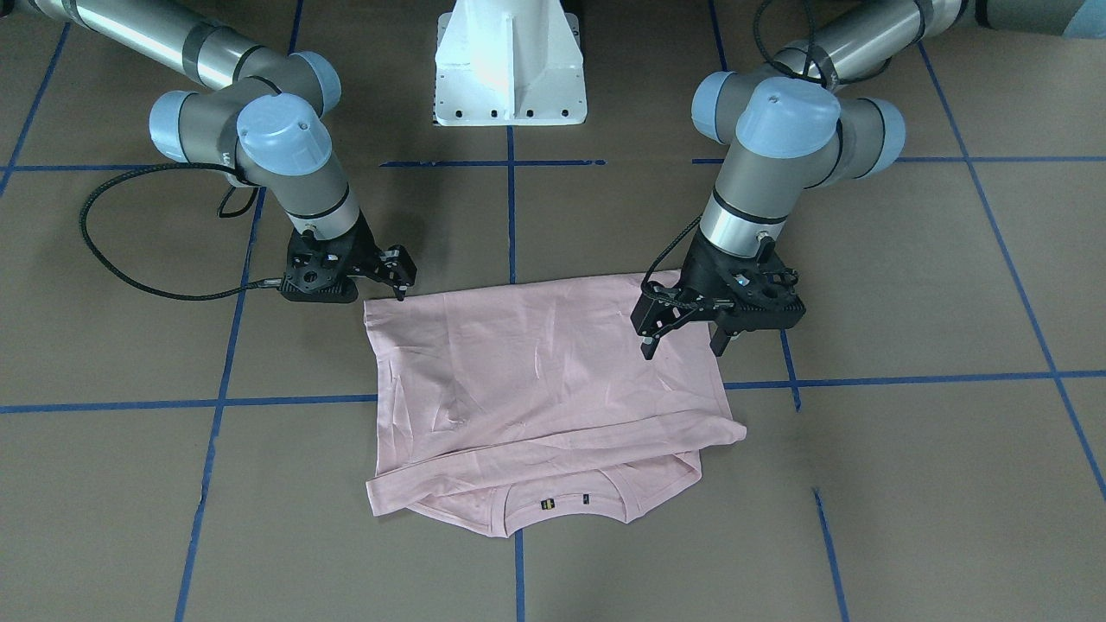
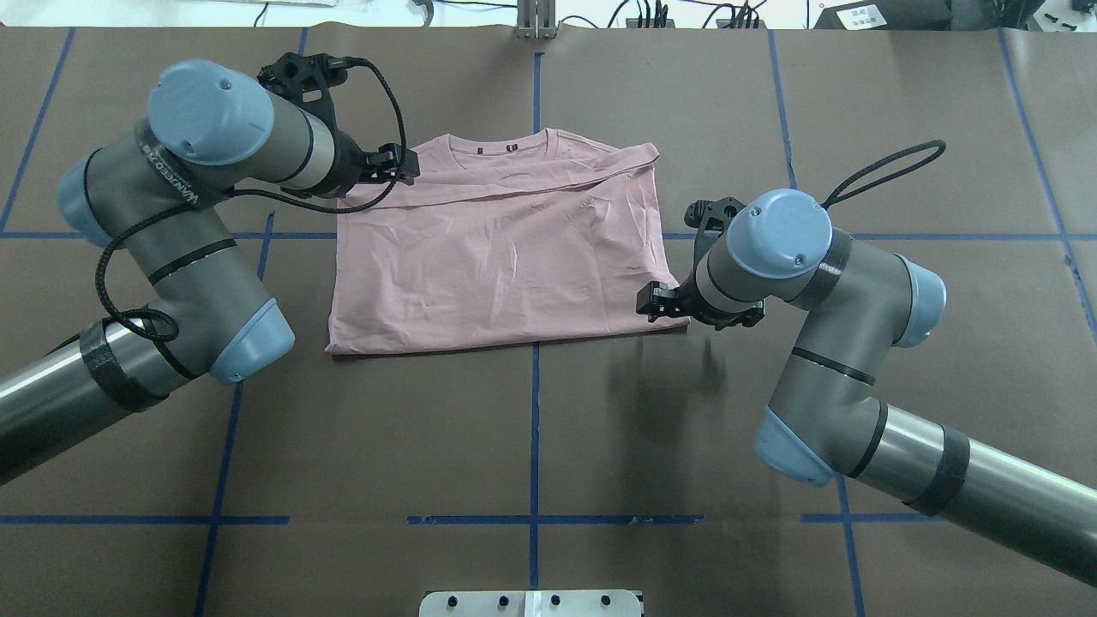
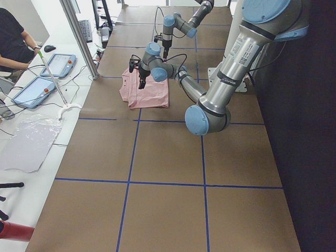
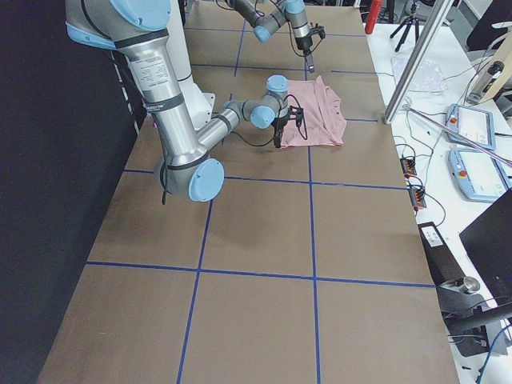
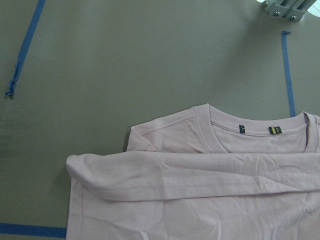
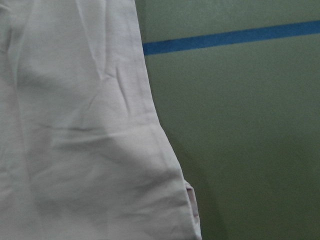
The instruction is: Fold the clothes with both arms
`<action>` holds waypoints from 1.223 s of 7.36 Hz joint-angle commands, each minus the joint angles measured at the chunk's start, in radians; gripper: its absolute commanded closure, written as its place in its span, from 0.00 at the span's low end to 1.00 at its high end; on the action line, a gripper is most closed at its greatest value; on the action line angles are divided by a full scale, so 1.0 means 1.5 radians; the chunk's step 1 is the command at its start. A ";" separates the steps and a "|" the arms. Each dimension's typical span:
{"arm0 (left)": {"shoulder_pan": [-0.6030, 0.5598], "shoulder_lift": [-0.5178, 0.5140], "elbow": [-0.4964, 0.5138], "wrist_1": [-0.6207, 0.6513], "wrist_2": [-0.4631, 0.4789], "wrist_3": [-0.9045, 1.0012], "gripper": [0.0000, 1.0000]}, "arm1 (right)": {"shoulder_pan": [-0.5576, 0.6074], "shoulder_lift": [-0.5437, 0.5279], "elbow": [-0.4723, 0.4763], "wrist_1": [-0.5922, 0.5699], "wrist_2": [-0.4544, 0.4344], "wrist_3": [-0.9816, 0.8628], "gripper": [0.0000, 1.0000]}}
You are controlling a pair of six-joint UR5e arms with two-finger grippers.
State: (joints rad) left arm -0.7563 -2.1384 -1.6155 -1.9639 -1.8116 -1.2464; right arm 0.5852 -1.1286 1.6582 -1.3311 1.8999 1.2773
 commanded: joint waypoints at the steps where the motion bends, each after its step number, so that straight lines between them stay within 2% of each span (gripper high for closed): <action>1: 0.001 0.001 -0.003 -0.001 0.000 -0.003 0.00 | -0.003 0.003 -0.025 0.005 -0.002 -0.009 0.01; 3: 0.000 0.002 -0.003 -0.001 0.000 -0.003 0.00 | -0.002 0.009 -0.027 0.006 -0.002 -0.006 0.09; 4: 0.000 0.002 -0.003 -0.001 0.000 -0.003 0.00 | -0.002 0.009 -0.027 0.006 -0.002 -0.006 0.19; 6: 0.001 0.002 -0.003 -0.001 0.000 -0.003 0.00 | -0.002 0.010 -0.026 0.008 -0.001 -0.009 0.98; 9: 0.002 0.002 -0.002 -0.001 0.002 -0.004 0.00 | -0.002 0.010 -0.023 0.006 0.002 -0.012 1.00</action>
State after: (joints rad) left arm -0.7544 -2.1353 -1.6197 -1.9650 -1.8099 -1.2515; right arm 0.5829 -1.1138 1.6235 -1.3210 1.9014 1.2606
